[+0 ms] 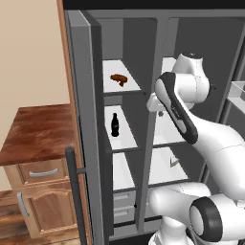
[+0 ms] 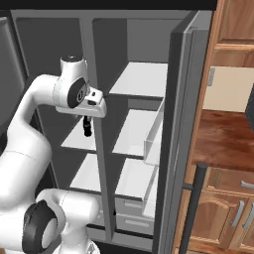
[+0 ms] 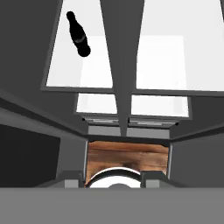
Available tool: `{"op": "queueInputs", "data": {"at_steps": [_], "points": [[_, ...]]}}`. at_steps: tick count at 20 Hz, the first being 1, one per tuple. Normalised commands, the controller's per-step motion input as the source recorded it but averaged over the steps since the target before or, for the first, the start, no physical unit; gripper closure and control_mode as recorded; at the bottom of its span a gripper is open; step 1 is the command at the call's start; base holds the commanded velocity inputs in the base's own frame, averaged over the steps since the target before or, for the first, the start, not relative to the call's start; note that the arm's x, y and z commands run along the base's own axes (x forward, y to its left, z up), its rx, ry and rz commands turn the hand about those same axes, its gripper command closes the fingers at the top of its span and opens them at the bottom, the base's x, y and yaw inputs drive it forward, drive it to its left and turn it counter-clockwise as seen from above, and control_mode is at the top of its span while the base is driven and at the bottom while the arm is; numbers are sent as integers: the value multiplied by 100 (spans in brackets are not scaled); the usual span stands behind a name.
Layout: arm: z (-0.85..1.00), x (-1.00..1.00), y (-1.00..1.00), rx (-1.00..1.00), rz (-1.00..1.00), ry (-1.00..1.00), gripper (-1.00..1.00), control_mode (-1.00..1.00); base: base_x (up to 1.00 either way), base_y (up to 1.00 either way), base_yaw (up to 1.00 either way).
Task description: Pick up the frozen chicken drumstick from the freezer, place it on any shelf in the fridge, and close the fridge and freezer doors when done.
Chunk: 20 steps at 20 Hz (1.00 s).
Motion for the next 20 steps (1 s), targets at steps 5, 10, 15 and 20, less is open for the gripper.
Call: {"op": "queueInputs", "data": {"at_steps": [5, 10, 15, 20], "points": [[0, -29, 0, 0, 2, -3, -100, -100, 0, 0, 0], [0, -52, 3, 0, 0, -18, -100, -100, 0, 0, 0], [0, -37, 0, 0, 0, -21, -100, -100, 0, 0, 0], [0, -15, 17, 0, 0, -20, -100, -100, 0, 0, 0]]}}
